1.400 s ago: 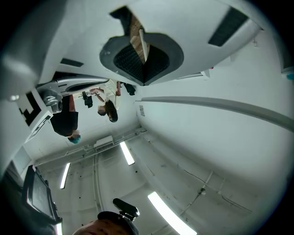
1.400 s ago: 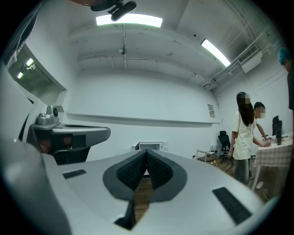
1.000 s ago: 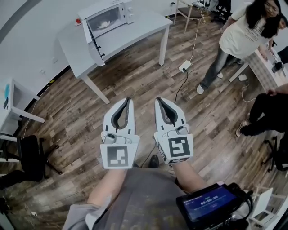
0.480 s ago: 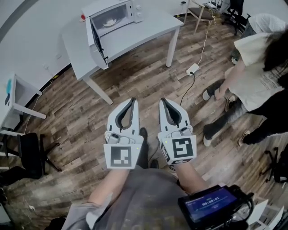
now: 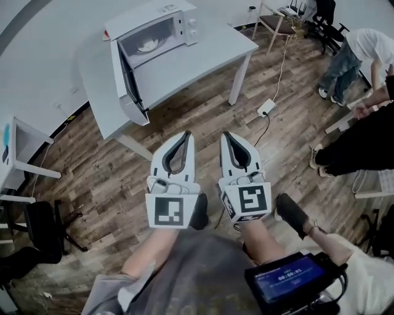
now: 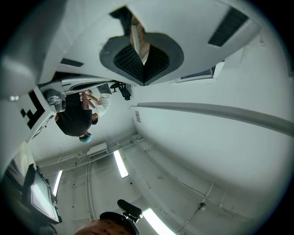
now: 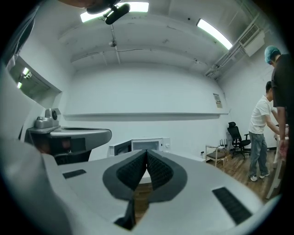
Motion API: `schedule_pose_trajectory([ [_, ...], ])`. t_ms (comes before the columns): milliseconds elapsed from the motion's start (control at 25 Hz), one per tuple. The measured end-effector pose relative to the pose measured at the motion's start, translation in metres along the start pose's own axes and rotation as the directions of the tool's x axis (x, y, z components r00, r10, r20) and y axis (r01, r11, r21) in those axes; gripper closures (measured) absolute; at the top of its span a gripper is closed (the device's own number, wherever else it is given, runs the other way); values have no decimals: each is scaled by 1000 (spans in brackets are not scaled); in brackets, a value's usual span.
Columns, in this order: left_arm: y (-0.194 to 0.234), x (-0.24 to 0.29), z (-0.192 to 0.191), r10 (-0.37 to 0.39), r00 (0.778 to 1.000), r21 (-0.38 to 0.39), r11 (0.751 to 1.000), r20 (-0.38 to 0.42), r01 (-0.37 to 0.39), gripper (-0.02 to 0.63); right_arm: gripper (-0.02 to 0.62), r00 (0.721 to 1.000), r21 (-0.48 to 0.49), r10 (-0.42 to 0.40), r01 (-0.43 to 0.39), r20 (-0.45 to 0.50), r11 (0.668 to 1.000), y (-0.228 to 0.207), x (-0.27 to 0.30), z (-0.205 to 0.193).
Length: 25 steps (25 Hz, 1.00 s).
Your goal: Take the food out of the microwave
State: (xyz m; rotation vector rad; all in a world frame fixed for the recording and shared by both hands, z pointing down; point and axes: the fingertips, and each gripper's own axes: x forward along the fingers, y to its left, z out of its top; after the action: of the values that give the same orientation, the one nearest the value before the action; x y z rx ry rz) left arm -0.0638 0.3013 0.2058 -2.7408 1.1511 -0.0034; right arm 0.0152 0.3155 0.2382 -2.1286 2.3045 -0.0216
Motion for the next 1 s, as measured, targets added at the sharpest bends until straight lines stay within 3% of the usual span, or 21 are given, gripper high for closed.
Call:
schedule_pose_trajectory([
  [280, 44, 52, 0, -9, 999, -23, 1000, 37, 10, 600, 589, 1000, -23, -14, 14, 11, 1000, -11, 66, 12],
  [480, 51, 73, 2, -24, 998, -31, 999, 53, 25, 600, 589, 1000, -40, -22, 23, 17, 999, -20, 84, 20],
  [1000, 73, 141, -21, 29, 999, -21, 999, 14, -29, 600, 589, 1000, -19, 17, -17, 17, 1000, -63, 150, 11],
])
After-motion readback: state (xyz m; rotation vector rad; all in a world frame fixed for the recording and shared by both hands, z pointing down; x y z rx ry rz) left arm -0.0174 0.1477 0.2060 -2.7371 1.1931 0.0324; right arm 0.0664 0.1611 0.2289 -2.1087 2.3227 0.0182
